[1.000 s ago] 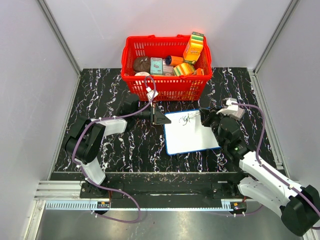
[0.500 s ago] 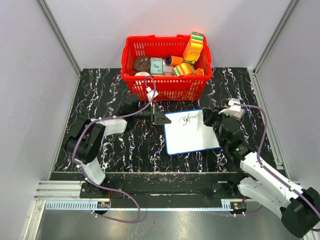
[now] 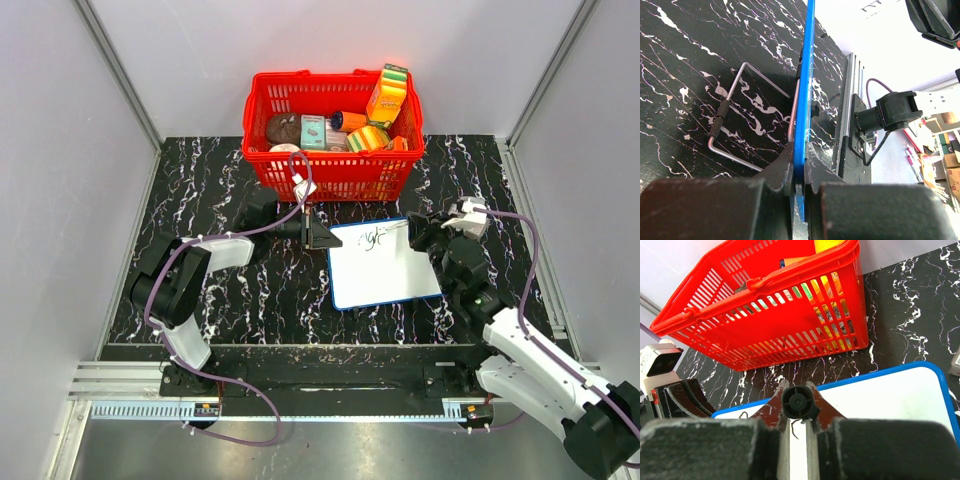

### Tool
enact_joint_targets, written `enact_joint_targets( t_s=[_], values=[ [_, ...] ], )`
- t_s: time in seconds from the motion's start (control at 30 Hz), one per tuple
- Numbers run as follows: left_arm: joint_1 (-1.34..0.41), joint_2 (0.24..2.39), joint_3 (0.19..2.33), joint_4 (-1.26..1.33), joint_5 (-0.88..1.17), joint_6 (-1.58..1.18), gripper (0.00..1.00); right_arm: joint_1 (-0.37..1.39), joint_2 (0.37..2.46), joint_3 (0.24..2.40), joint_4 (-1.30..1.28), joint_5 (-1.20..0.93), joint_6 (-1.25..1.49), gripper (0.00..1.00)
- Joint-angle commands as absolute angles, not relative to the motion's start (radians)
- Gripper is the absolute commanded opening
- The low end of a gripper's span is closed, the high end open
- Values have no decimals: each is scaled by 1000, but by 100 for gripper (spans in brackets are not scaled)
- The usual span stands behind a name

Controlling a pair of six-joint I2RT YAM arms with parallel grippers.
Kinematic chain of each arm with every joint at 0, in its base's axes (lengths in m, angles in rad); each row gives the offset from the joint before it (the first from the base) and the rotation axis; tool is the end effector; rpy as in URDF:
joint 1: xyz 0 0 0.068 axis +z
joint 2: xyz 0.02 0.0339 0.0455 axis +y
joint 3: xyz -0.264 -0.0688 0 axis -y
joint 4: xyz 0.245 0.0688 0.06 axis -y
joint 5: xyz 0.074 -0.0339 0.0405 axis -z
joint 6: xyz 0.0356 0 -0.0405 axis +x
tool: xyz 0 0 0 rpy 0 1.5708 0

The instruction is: Write a sentence on the whiteboard

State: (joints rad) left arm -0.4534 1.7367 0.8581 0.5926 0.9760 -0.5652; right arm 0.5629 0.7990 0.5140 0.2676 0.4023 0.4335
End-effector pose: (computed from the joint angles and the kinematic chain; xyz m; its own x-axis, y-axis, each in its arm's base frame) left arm 0.3074 -0.1826 0.1971 -0.7282 0.0210 -0.6850 0.6747 0.1976 -0.7112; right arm 0.1720 0.0921 0.2895 -0.0805 0.4062 -0.9102 -0.1390 0.8997 0.4138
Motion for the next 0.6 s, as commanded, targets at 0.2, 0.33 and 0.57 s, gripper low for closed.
enact_joint_targets(
  t_s=[0.2, 0.33, 0.57],
  values=[
    [-459, 1747, 887, 604, 959, -463, 0, 557, 853, 564, 351, 399, 422, 0],
    [-459, 1746, 885, 607, 959, -463, 0, 555, 868, 569, 359, 402, 419, 0],
    [-460, 1744, 887, 607, 957, -463, 0, 557, 862, 552, 351, 394, 428, 0]
  ],
)
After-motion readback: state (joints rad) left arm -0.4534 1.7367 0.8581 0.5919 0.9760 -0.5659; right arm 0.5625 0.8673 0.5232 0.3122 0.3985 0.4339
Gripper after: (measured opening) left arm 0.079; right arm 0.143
